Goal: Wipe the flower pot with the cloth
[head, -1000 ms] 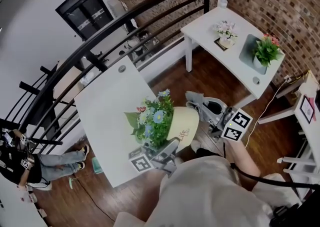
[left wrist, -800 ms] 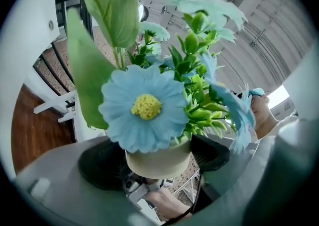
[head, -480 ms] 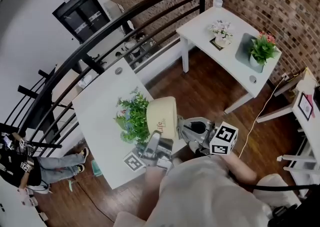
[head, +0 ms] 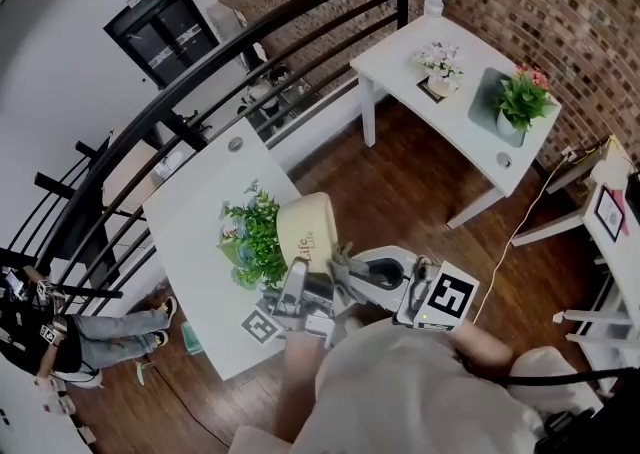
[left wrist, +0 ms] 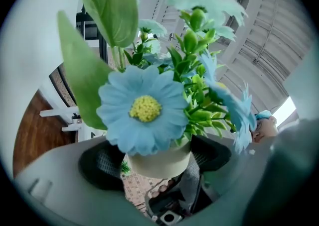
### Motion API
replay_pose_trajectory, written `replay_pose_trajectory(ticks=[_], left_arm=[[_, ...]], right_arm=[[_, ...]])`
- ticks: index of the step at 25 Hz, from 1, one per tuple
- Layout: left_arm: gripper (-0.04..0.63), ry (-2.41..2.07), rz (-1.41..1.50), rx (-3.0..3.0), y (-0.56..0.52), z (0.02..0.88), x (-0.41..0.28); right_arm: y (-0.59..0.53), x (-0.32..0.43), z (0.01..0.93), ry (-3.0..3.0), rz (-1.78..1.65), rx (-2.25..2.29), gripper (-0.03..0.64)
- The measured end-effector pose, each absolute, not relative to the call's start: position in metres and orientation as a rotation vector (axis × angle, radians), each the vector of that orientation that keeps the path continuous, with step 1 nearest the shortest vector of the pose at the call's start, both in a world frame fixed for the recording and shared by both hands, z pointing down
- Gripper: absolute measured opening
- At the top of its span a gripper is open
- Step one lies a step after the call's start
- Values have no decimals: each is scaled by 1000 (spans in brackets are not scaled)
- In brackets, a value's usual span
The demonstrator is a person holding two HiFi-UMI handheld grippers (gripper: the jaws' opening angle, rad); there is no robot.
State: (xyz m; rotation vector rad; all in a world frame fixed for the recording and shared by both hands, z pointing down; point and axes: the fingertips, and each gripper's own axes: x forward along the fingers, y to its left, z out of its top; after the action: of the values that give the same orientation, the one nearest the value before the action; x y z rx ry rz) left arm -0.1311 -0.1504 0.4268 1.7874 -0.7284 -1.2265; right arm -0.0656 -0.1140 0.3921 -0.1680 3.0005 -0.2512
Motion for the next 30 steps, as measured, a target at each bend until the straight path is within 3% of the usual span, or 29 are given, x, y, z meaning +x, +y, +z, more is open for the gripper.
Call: replay_pose_trajectory(ticks=[15,30], left_arm=[[437,-314,-1260,1704,-133,412,-79],[436,-493,-1264,1675,-155,430,-116]], right_arm=[[-207,-24,390,2857,-214,-614,5],[-155,-62,394,2943,-249,-351,5]])
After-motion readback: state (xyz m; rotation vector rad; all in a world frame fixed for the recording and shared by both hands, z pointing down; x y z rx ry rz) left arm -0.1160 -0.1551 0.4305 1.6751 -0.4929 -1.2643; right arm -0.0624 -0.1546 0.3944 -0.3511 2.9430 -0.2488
